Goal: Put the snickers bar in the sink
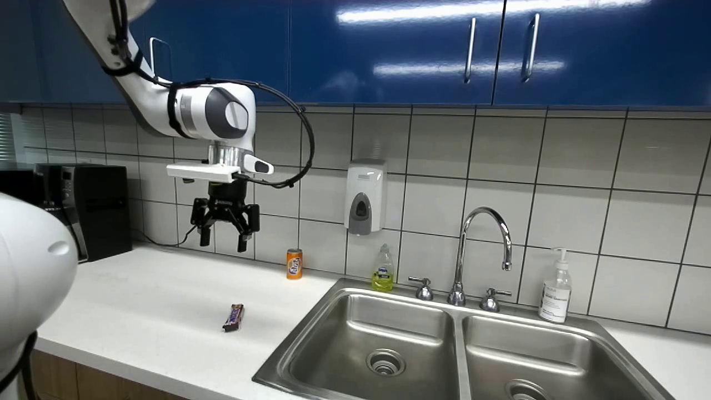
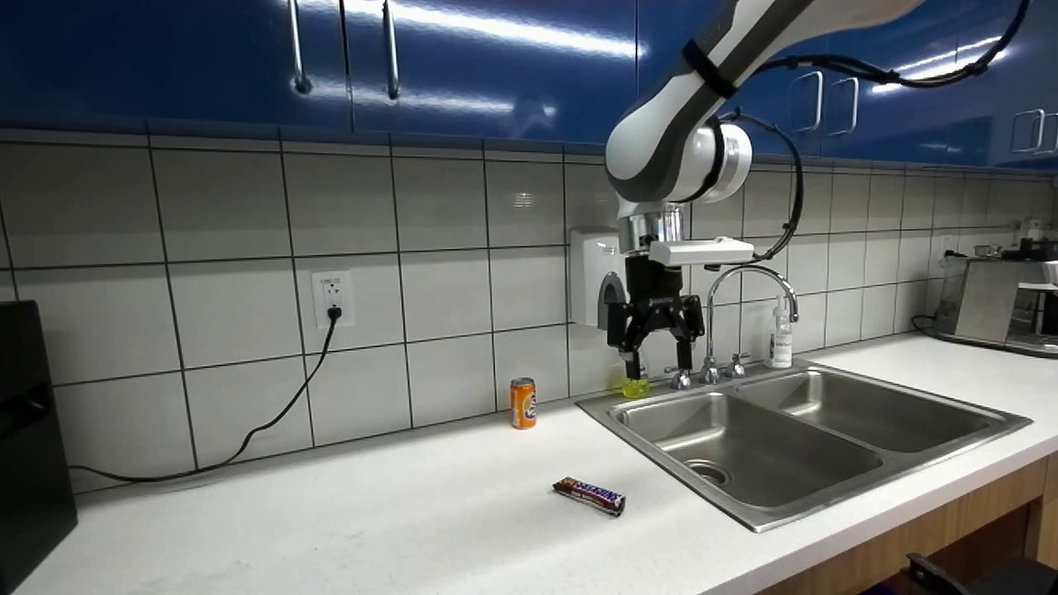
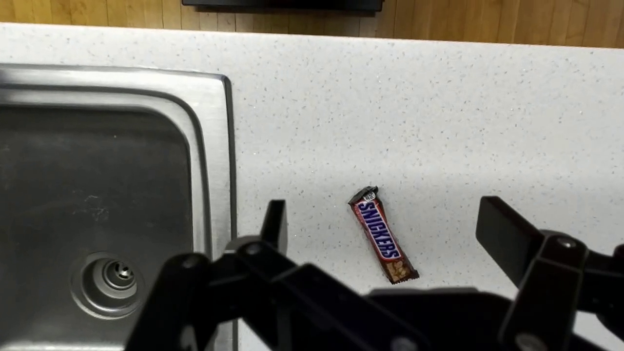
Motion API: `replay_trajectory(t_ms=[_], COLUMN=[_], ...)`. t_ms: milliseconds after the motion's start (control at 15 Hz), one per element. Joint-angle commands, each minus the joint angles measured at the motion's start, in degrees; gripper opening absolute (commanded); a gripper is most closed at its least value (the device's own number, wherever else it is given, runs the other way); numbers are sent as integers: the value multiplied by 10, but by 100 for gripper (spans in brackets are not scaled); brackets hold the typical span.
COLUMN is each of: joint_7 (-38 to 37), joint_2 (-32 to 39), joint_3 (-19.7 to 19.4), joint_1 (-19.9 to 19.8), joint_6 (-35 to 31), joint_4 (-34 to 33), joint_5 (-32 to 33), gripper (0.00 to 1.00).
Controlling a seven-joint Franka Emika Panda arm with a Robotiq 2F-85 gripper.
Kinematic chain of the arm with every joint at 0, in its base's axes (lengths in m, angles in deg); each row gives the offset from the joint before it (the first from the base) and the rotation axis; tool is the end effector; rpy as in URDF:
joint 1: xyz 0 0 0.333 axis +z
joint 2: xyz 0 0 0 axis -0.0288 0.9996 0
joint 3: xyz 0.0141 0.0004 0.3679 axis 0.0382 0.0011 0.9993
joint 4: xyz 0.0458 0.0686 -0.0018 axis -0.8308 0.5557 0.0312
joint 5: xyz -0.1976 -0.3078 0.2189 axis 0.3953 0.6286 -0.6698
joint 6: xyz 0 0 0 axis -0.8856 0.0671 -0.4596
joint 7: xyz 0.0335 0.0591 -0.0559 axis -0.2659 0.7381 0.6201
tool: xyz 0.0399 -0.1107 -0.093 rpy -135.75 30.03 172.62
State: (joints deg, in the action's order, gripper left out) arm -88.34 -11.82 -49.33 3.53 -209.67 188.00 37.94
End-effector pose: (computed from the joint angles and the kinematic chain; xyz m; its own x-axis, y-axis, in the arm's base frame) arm 0.4589 0.0879 0.3506 0.9872 0.1152 -0.1106 0.1140 -0.9933 -0.0172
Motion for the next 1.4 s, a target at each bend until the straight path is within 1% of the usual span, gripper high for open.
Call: replay_trajectory(t_ms=[0,667,1067,1333], joint_7=[24,40,42,35], joint_2=[35,126,196,242], joint_3=[0,10,22,26], joint_1=[6,18,26,30], joint_6=[-39,-126,-174,-191], joint_4=[1,14,-9,-42], joint_5=[-13,-14,-9,-1], gripper=[100,100,100,100])
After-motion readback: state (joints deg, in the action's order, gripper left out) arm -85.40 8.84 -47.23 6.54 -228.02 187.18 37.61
